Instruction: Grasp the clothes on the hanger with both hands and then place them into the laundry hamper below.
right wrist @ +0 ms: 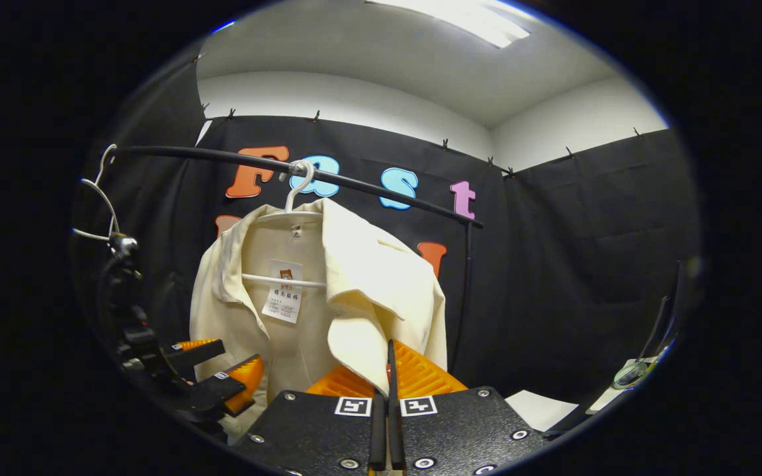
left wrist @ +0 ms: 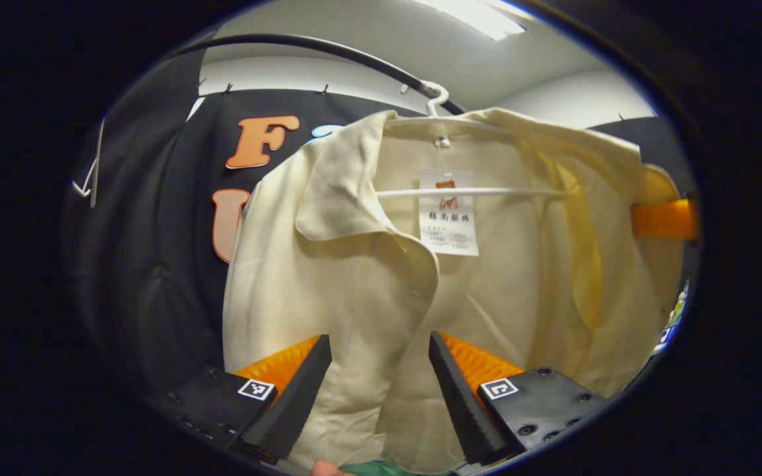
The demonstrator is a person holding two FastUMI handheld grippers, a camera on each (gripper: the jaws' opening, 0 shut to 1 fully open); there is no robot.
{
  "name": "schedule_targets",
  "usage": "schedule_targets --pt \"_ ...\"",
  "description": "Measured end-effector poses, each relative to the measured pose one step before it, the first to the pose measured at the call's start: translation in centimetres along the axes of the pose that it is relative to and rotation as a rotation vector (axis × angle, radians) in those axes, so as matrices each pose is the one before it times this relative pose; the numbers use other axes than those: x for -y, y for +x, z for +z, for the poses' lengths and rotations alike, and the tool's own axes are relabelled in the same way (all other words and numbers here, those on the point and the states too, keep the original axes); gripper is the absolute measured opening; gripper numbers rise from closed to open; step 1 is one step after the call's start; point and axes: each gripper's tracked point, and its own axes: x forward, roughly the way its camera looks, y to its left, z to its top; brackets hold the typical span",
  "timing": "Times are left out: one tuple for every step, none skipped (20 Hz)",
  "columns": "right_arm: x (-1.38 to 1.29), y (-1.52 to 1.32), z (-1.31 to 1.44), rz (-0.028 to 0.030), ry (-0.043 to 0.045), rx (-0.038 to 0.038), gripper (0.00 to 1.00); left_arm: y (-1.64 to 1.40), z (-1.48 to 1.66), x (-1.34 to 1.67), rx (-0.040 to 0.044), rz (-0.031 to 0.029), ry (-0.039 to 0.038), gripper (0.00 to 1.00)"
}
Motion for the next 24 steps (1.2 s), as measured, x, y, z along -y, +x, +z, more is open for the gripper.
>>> schedule_targets --pt "-0.071 0.030 -0.057 0.00411 0.00549 -0.00342 0.02 1.084 -0.482 -0.447 0.00419 0.03512 0.04106 0.93" --pt "-0.109 -0.057 -0.061 0.00377 0.00539 -0.00312 0.02 0.978 -0.377 -0.495 0.00261 0.03421 0.03491 0.93" --pt "-0.106 -0.066 -0.059 0.00394 0.00466 -0.00330 0.02 0.543 -0.170 -0.420 0.00674 0.03068 0.02554 0.96" --pt "-0.113 -0.276 0.008 0.00231 0.00258 -0.00021 0.02 0.540 -0.034 -0.551 0.00879 0.03098 0.02213 0.96" --pt "0.024 -0.246 0.000 -0.00010 -0.00114 0.00161 0.02 0.399 0.016 -0.794 0.00955 0.03847 0.02271 0.96" --pt "0.274 -0.128 -0.001 -0.00201 -0.00361 0.00210 0.02 0.445 0.092 -1.066 0.01605 0.04192 0.02159 0.96" --pt "0.155 -0.053 -0.119 -0.00116 -0.00331 -0.00017 0.02 0.458 0.128 -1.301 0.01332 0.04088 0.02136 0.97" --pt "0.089 0.041 -0.022 0.00228 0.00027 -0.00123 0.02 0.209 0.192 -1.274 0.01127 0.03494 0.02261 0.97" --pt "-0.006 0.124 -0.025 0.00323 0.00319 -0.00001 0.02 0.340 0.219 -1.418 0.01228 0.03412 0.02554 0.97" --pt "-0.019 0.257 -0.039 0.00292 0.00223 0.00042 0.02 0.422 0.149 -1.294 0.00935 0.02638 0.02672 0.99" --pt "0.049 0.188 -0.091 0.00170 0.00109 0.00082 0.02 0.400 0.037 -0.856 0.00210 0.00732 0.02441 0.99" --pt "-0.081 0.104 -0.042 0.00212 0.00062 0.00036 0.02 0.179 -0.026 -0.839 -0.00294 0.00861 0.02415 0.95" --pt "-0.050 0.114 -0.145 0.00288 0.00172 0.00050 0.02 0.194 0.152 -0.970 0.00276 0.01067 0.02155 0.92" --pt "-0.024 -0.122 -0.116 0.00373 0.00288 -0.00095 0.02 0.299 0.256 -0.857 0.00896 0.00579 0.01667 0.85" --pt "0.017 -0.039 -0.184 0.00489 0.00429 -0.00175 0.02 0.302 0.279 -0.431 0.00883 -0.01104 0.00685 0.77" --pt "0.210 -0.043 -0.226 0.00402 0.00422 -0.00184 0.02 0.403 0.253 0.316 0.00064 -0.03844 -0.00444 0.55" --pt "0.164 0.015 -0.223 0.00234 0.00405 -0.00088 0.02 -0.043 -0.106 0.242 -0.01167 -0.03229 -0.01269 0.32" --pt "0.254 0.150 0.022 0.00229 0.00288 0.00058 0.02 -0.503 0.010 -0.242 0.00257 -0.02029 -0.01277 0.10" --pt "0.083 0.069 0.093 0.00113 0.00092 0.00324 0.02 -0.771 0.290 0.268 -0.00335 -0.02952 -0.01884 0.10" --pt "-0.026 0.095 0.073 -0.00141 -0.00307 0.00167 0.02 -0.981 0.211 0.314 0.00405 -0.02797 -0.02423 0.10" --pt "-0.040 -0.059 0.016 -0.00214 -0.00434 0.00054 0.02 -1.012 0.258 0.532 0.00578 -0.03280 -0.02700 0.10" --pt "-0.225 -0.046 0.098 -0.00092 -0.00149 -0.00089 0.02 -1.014 0.242 0.741 0.00765 -0.03267 -0.03123 0.10" --pt "-0.342 0.027 0.024 0.00241 0.00210 -0.00176 0.02 -1.056 0.241 0.688 0.00411 -0.02613 -0.02789 0.10" --pt "-0.354 0.030 0.030 0.00072 0.00318 -0.00224 0.02 -0.950 0.222 0.587 0.00462 -0.02310 -0.02279 0.10"
